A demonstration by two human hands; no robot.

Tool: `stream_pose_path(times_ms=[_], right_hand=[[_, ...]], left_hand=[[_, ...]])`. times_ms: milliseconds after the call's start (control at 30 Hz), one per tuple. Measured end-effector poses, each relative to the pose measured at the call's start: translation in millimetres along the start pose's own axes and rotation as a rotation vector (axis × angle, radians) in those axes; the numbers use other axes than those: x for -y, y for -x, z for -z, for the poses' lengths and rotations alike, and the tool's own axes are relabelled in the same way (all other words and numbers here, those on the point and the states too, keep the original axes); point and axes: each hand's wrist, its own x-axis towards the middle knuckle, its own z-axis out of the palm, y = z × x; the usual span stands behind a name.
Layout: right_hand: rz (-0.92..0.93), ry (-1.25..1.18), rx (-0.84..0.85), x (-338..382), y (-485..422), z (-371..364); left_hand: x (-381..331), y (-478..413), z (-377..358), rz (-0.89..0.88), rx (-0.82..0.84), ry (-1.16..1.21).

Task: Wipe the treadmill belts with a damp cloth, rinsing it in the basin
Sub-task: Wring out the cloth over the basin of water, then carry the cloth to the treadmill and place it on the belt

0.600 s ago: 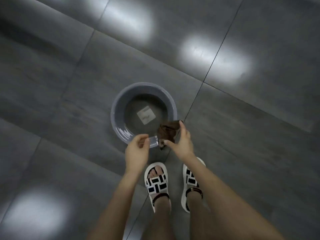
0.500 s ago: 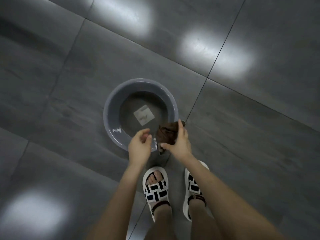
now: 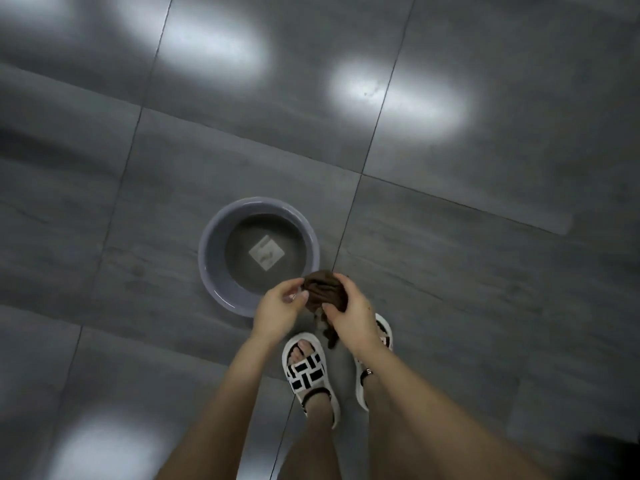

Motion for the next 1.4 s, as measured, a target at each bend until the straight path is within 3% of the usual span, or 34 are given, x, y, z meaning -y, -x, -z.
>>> stream_pose_path(times_ms=[233, 367, 533, 700, 800, 933, 1167, 1400], right_hand=[[0.026, -0.241, -0.130, 81.9, 166.5, 118.6], [0.033, -0.374, -0.328, 108.4, 279.3, 186.7], [0.023, -0.519, -0.635, 87.8, 426.5, 247.8], [-0.081, -0.626, -0.969, 17.3, 584.5, 275.4], [-0.178, -0.697, -1.194, -42.8, 680.4, 262.4], [-0.374, -0.725, -1.357, -126.6, 787.2, 217.9], [-0.610, -0.698, -1.491, -273.0, 958.7, 123.3], [-0.735, -0.864, -1.583, -379.6, 1070.6, 82.7]], left_hand=[[-141.5, 186.1, 21.0, -0.193, 0.192, 0.004], [-212.2, 287.5, 11.9, -0.370, 0.288, -0.142], [-282.3, 415.1, -40.5, -0.593, 0.429, -0.310], [-300.4, 544.9, -123.5, -0.767, 0.625, -0.435], [-271.6, 620.0, -182.2, -0.854, 0.778, -0.551], [-195.3, 693.9, -251.3, -0.953, 0.901, -0.728], [-24.0, 775.4, -347.2, -1.060, 0.958, -1.011], [90.8, 835.8, -415.9, -1.127, 0.953, -1.270]])
